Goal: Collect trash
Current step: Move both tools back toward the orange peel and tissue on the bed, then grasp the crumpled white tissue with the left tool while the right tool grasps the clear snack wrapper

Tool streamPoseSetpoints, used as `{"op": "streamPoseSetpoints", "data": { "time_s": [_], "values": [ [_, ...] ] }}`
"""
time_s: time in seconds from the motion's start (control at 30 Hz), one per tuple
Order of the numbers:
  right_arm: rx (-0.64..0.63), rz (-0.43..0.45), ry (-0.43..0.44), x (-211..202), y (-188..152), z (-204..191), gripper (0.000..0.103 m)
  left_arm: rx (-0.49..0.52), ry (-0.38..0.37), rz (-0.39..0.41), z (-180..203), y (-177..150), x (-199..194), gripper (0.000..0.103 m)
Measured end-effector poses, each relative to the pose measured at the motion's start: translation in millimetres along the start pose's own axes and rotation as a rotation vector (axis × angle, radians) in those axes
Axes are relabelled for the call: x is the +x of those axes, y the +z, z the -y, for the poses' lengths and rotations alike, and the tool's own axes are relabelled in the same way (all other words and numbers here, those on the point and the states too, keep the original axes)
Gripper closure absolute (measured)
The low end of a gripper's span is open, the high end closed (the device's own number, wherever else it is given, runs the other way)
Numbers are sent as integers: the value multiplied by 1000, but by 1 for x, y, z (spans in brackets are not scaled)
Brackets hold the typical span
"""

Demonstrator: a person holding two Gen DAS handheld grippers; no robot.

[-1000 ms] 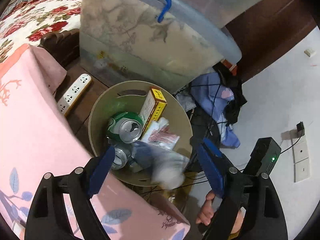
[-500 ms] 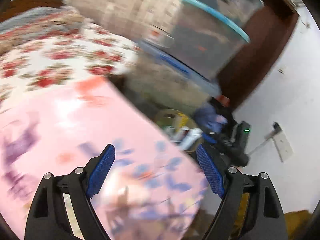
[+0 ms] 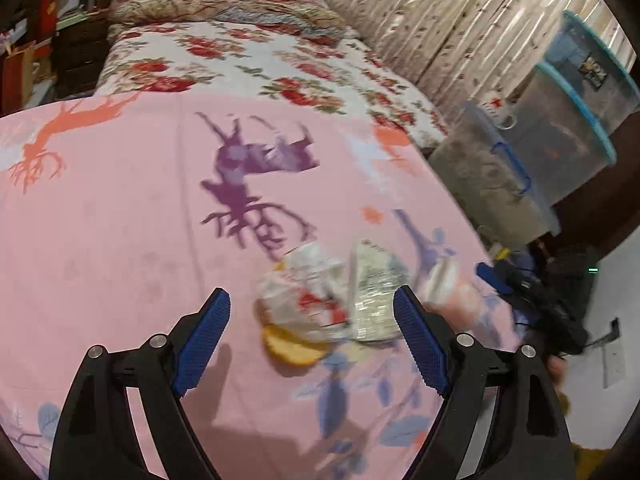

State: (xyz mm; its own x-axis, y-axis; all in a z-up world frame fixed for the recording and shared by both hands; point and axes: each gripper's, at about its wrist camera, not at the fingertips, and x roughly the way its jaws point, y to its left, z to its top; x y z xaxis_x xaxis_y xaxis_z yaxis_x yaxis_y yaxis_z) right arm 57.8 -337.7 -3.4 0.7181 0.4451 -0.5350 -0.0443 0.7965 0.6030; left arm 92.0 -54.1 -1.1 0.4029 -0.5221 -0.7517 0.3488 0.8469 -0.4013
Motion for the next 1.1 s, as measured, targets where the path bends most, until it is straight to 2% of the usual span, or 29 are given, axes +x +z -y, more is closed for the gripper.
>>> {"op": "streamPoseSetpoints", "data": {
  "time_s": [0.1,0.23,0.3,0.33,0.37,0.4,0.5,0.67,0.8,0.93,0.97,1.0,1.1],
  "values": [
    [-60,-49,-16,22,-20,-28,31,15,5,-9,1,-3,15,23],
    [-110,-83,-65,37,-38,-47,31,53,27,-20,10,-6,39,25],
    [-156,-87,-110,45,-47,-59,31,94,74,-32,14,-7,47,57],
    [-167,-92,-117,47,-50,-61,31,101,71,-22,13,-7,46,59],
    [-172,-99,-120,49,-51,-62,31,95,60,-10,11,-7,42,74],
    [-175,-112,-123,54,-54,-64,31,82,33,-5,7,-5,34,77],
    [-186,-136,-155,68,-56,-64,31,34,-54,43,-8,-3,5,77],
    [-173,-143,-188,87,-55,-62,31,-59,-146,96,-39,-7,-34,77],
    [-210,-136,-222,93,-56,-69,45,-121,-41,114,-70,-16,-43,77],
    [-214,-132,-232,94,-57,-69,62,-165,70,66,-94,-33,-33,77],
    [-213,-130,-231,93,-57,-69,65,-162,82,61,-95,-36,-31,77],
    [-214,-130,-227,93,-58,-69,74,-160,90,58,-95,-39,-29,77],
    [-238,-106,-253,90,-60,-75,76,-145,101,76,-93,-45,-30,77]
  ]
}}
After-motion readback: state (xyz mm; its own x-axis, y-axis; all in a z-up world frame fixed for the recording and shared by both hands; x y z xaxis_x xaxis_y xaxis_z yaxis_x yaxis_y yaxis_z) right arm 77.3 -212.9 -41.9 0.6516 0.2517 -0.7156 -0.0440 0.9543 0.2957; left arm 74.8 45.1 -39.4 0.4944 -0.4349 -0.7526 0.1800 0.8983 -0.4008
